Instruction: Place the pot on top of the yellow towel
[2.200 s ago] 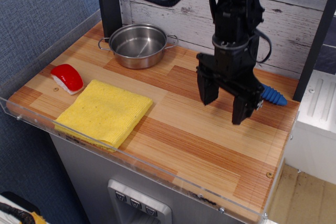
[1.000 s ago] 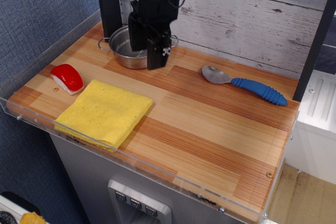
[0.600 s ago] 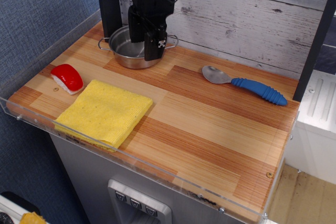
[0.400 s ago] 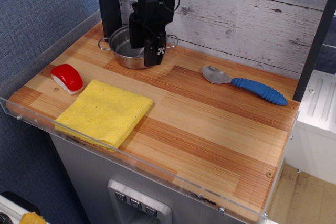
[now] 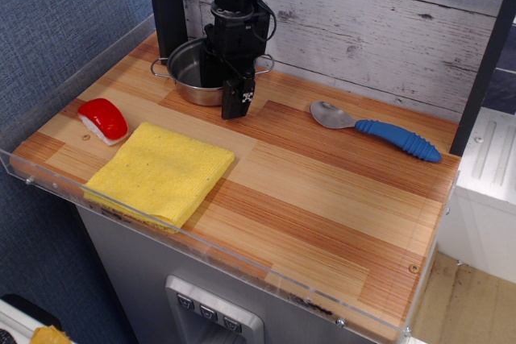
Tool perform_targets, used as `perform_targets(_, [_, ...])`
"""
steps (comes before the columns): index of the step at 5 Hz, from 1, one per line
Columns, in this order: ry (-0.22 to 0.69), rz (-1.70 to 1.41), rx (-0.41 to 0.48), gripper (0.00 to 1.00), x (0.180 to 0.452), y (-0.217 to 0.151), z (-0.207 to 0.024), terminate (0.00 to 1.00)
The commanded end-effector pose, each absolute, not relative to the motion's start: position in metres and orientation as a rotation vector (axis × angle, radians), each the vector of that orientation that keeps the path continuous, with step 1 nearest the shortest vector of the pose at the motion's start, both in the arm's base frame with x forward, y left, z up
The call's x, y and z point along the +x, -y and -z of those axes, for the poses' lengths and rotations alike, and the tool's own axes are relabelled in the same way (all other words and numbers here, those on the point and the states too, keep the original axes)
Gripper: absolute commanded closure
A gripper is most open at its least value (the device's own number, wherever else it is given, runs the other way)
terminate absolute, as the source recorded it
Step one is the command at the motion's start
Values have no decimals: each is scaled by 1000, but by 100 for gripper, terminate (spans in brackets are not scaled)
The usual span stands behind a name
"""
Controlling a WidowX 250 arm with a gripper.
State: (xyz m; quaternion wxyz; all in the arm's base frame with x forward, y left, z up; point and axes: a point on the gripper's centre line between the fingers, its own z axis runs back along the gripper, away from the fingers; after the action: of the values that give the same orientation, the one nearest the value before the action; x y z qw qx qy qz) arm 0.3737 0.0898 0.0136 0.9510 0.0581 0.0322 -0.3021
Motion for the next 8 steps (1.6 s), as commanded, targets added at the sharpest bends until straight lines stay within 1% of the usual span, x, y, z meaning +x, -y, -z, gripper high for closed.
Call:
perform_targets(1, [-16, 597, 164, 100, 380, -94, -32, 0])
perform_targets(2, [-18, 596, 177, 100, 380, -95, -35, 0])
perform_targets(3, [-1, 602, 194, 100, 377, -96, -47, 0])
perform_targets(5, [-10, 605, 253, 100, 373, -90, -69, 0])
perform_targets(6, [-22, 598, 283, 100, 364, -81, -82, 0])
perform_targets(7, [-25, 559, 264, 100, 347, -70, -85, 0])
perform_targets(8, [-48, 537, 247, 100, 320, -51, -85, 0])
